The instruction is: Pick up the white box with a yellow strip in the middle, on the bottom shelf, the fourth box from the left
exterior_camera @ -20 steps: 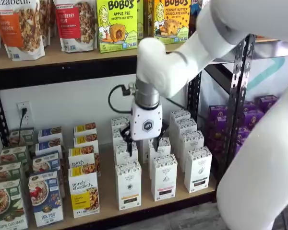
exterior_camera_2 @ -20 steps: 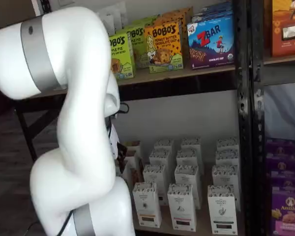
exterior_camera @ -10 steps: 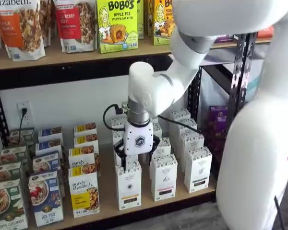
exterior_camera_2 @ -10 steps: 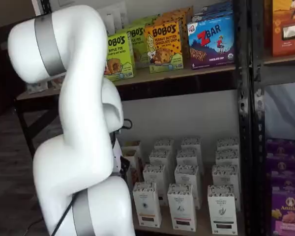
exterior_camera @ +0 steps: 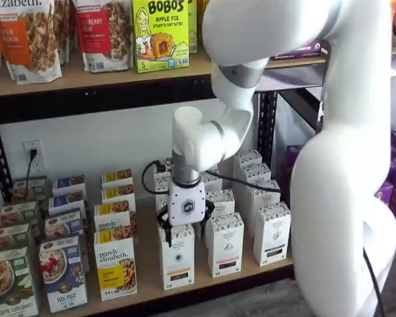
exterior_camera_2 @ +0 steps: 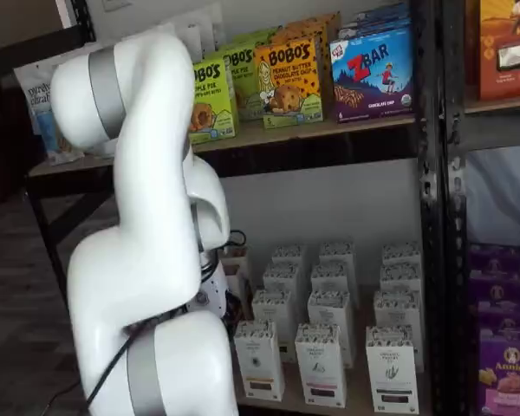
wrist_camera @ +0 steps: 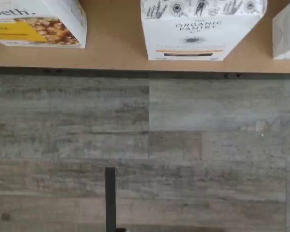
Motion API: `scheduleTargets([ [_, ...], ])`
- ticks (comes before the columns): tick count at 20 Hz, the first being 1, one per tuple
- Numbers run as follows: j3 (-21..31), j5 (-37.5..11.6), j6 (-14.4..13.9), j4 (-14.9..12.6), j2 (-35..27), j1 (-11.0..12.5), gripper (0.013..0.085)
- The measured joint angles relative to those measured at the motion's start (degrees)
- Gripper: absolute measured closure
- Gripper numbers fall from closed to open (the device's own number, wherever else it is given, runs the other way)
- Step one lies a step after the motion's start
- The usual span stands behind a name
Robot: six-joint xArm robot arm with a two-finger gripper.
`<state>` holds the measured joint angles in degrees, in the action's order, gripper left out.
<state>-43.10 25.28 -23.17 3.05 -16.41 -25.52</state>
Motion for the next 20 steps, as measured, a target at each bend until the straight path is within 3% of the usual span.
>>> scheduleTargets([
  [3, -3.66, -0.2, 1.26, 0.55, -4.39, 0.75, 0.013],
  [20, -24.02, 0.28, 3.99, -1.84, -23.73, 5.64, 0.013],
])
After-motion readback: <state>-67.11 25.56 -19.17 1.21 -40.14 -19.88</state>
